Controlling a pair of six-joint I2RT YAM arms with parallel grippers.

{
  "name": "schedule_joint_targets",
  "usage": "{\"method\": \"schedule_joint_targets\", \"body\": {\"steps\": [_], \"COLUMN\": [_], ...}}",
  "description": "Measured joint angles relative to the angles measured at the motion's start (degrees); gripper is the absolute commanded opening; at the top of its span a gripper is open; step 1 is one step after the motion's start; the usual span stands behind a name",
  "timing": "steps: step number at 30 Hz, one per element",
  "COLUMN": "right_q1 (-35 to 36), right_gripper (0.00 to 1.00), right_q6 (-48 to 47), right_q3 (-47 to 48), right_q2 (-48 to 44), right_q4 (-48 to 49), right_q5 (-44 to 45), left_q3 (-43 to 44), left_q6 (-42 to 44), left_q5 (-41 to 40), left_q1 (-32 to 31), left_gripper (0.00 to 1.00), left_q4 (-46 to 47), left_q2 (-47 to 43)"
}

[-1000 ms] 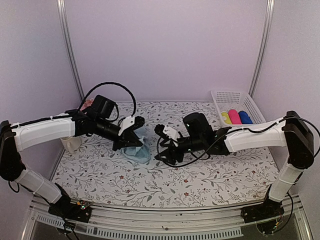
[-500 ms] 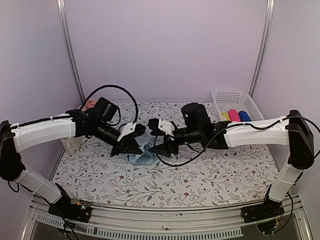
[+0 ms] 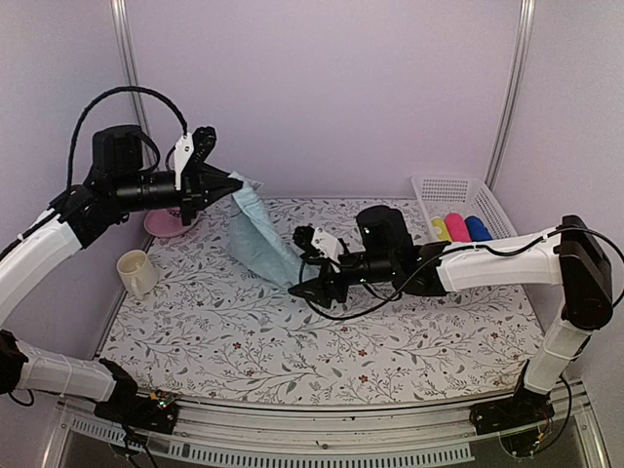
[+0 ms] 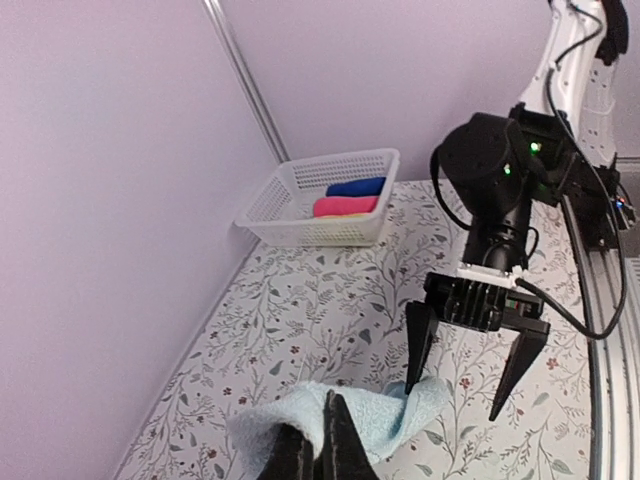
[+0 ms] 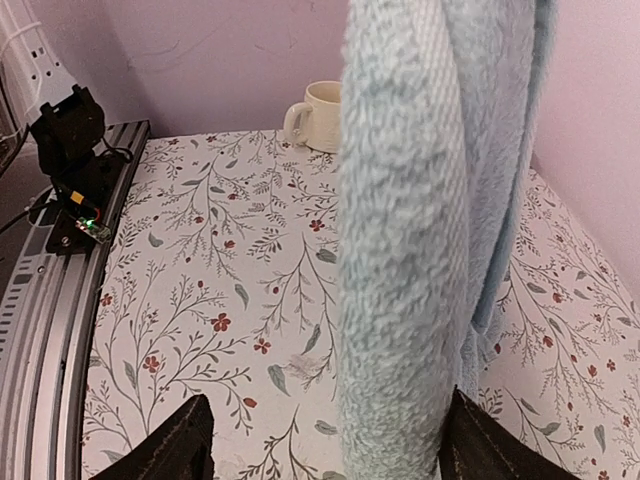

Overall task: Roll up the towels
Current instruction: Adjust the towel at the center of the board.

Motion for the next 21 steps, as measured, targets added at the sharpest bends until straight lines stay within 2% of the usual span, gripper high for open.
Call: {"method": "schedule_joint_targets", "body": {"steps": [5, 8, 9, 10, 14, 15, 18, 21], "right_q1": [0.1, 1.0, 1.7, 2.3, 4.5, 4.8, 5.2, 5.0], "right_gripper": [0.77, 0.71, 0.67, 0.58, 0.14, 0.06, 0.03, 0.03], "right_q6": [3.3, 3.2, 3.1, 3.0, 2.3, 2.7, 3.7, 5.4], "right_q3": [1.9, 2.8, 3.7, 4.7, 8.1, 8.2, 8.0, 5.2], "right_q2": [0.0, 0.6, 1.5, 2.6, 7.3, 7.8, 7.8, 5.5], "right_q4": [0.5, 0.8, 0.7, 0.6, -0.4, -1.0, -2.4, -2.6], "right_q5": [3.3, 4.9, 5.8, 6.5, 9.4, 10.4, 15.8, 25.8], "left_q3": [0.2, 0.0, -0.1, -0.2, -0.6, -0.8, -1.1, -1.4], "left_q6": [-5.4, -7.1, -7.3, -7.6, -8.2, -8.2, -8.2, -8.0], "left_q5": [-6.1, -7.5, -7.7, -7.9, -8.7, -8.7, -8.9, -10.4], "left_q1": [0.0, 0.0, 0.0, 0.0, 0.0, 0.0, -0.1, -0.1], "left_gripper": [0.00, 0.00, 0.00, 0.00, 0.00, 0.00, 0.00, 0.00], "left_q4": [5.1, 6.2, 6.3, 6.3, 6.4, 6.5, 6.6, 6.7], "left_q2": [-2.6, -2.6, -2.6, -2.7, -2.7, -2.7, -2.7, -2.8]}}
